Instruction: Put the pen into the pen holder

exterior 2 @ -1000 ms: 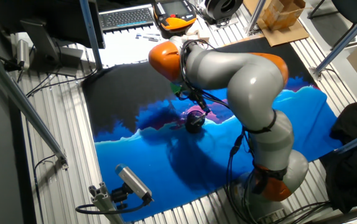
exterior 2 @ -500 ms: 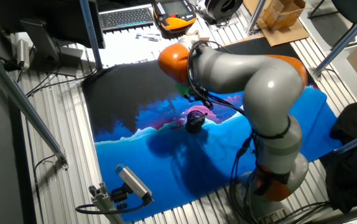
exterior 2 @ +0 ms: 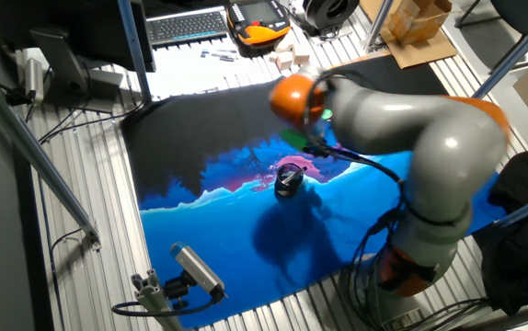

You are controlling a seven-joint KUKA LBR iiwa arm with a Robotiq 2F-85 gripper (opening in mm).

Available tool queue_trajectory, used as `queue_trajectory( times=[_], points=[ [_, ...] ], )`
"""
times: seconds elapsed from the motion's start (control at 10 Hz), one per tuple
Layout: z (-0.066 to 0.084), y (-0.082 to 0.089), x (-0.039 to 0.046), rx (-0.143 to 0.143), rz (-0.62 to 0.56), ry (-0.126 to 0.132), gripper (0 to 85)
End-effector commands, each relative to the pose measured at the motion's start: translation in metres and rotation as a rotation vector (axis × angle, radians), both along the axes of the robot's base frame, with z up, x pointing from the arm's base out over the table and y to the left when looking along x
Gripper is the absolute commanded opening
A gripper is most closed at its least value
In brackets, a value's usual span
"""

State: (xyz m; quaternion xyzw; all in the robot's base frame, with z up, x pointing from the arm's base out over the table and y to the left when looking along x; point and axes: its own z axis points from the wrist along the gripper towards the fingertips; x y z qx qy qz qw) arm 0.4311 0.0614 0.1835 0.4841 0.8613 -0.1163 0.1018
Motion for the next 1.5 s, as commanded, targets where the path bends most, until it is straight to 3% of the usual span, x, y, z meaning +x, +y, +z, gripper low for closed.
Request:
queue_trajectory(
  times=[0.0,0.1,0.3,0.5,0.6,0.9,1.1,1.2,1.4],
  points=[
    [0.001,-0.003,0.001,0.02,0.032,-0.007,17.0],
    [0.001,-0.003,0.0015,0.003,0.051,-0.002,17.0],
    [0.001,-0.004,0.0018,0.015,0.107,0.001,17.0],
    [0.003,-0.006,0.0028,0.096,0.19,-0.004,17.0],
    [0.004,-0.007,0.0042,0.117,0.217,-0.002,0.0],
    [0.01,-0.017,0.0098,0.193,0.325,0.009,0.0],
    [0.009,-0.019,0.0143,0.177,0.375,0.024,0.0],
    [0.01,-0.022,0.018,0.154,0.439,0.043,0.0],
    [0.014,-0.027,0.0261,0.191,0.554,0.078,0.0]
  ],
)
